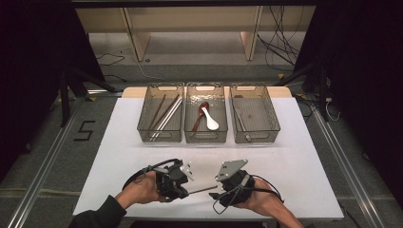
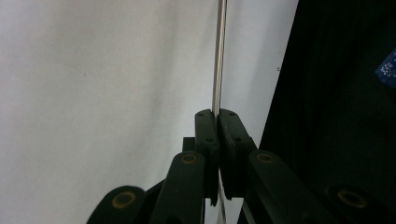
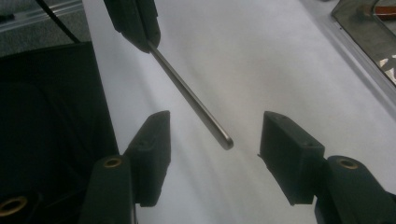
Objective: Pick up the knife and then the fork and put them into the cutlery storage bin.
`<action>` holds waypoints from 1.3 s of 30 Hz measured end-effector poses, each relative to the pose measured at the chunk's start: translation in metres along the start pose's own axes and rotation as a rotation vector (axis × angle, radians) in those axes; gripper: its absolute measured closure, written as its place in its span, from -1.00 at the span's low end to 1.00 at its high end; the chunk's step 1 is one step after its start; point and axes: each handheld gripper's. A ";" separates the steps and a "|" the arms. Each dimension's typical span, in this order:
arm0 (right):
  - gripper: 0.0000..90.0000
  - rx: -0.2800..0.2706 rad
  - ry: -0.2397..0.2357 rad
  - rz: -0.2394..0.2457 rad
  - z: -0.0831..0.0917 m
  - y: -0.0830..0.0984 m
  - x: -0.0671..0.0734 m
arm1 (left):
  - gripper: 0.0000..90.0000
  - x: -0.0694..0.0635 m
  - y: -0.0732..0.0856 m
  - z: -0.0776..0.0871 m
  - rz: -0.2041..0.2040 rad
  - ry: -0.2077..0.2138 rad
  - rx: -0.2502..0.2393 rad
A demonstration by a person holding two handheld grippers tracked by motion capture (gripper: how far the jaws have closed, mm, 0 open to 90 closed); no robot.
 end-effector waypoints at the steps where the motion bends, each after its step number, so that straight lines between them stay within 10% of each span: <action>1: 0.03 0.006 -0.002 0.003 -0.001 0.000 0.000 | 0.93 -0.001 -0.001 0.000 -0.009 0.003 0.002; 32: 0.85 0.099 -0.096 0.269 -0.022 0.001 0.024 | 0.90 -0.016 -0.007 -0.003 -0.125 0.001 0.026; 39: 0.94 0.118 -0.131 0.295 -0.021 0.002 0.026 | 0.78 -0.012 -0.006 -0.005 -0.086 -0.020 -0.019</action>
Point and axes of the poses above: each handheld gripper's, and its own axes: z roughly backward along the jaws, y roughly out of its underside, x roughly to its left, and after that the axes turned 15 degrees about -x, right-handed
